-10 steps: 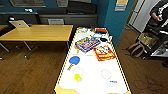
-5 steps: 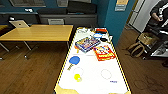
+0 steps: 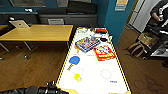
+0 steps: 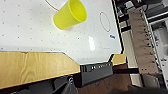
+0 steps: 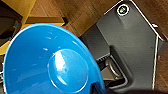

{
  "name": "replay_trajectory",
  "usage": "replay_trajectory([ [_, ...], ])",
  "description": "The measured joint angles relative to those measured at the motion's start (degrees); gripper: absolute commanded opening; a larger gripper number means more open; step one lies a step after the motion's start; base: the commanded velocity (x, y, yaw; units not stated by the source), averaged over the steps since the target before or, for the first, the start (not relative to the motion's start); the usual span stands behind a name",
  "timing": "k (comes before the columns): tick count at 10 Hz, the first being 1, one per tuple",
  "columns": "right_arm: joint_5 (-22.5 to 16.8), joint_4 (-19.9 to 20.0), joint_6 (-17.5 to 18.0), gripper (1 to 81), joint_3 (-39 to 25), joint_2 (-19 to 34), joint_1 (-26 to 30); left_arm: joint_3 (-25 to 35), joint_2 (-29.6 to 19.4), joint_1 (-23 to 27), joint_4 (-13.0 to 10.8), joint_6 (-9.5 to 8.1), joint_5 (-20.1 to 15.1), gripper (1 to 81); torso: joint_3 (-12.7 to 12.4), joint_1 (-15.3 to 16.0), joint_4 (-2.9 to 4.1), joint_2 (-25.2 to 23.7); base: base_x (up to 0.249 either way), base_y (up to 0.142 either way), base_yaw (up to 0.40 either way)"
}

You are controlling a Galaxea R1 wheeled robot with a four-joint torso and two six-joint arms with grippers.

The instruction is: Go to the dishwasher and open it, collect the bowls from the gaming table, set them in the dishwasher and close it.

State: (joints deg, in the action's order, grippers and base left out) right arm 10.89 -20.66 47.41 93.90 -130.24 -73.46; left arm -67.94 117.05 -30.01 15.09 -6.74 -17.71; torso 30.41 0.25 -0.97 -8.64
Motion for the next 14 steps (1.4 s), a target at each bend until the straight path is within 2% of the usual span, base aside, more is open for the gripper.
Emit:
replay_trajectory([
  [2, -0.39, -0.04, 0.02, 1.0, 0.17, 0.00, 0.12, -3.34, 2.18, 1.73, 0.17, -2.10, -2.23, 81.1, 0.00, 0.00, 0.00, 0.00, 0.000, 0.000, 0.000],
  [6, -1.72, -0.06, 0.02, 1.0, 0.28, 0.01, 1.22, -12.93, 8.25, 5.57, 0.20, -2.55, -5.77, 81.1, 0.00, 0.00, 0.00, 0.00, 0.000, 0.000, 0.000],
  [9, -1.91, -0.11, 0.05, 1.0, 2.54, -0.79, 0.94, -15.87, 12.08, 8.33, 0.17, -3.32, -7.69, 81.1, 0.00, 0.02, 0.00, 0.00, 0.000, 0.000, 0.000],
  [11, -1.90, -0.12, 0.02, 1.0, 2.16, -1.06, 0.94, -18.30, 15.91, 8.37, 0.20, -4.02, -8.22, 81.1, 0.00, 0.02, 0.00, 0.00, 0.000, 0.000, 0.000],
  [14, -2.16, -0.12, 0.02, 1.0, 2.12, -0.96, 0.94, -21.72, 17.37, 9.12, 0.26, -5.13, -7.36, 81.1, 0.00, 0.02, 0.00, 0.00, 0.000, 0.000, 0.000],
])
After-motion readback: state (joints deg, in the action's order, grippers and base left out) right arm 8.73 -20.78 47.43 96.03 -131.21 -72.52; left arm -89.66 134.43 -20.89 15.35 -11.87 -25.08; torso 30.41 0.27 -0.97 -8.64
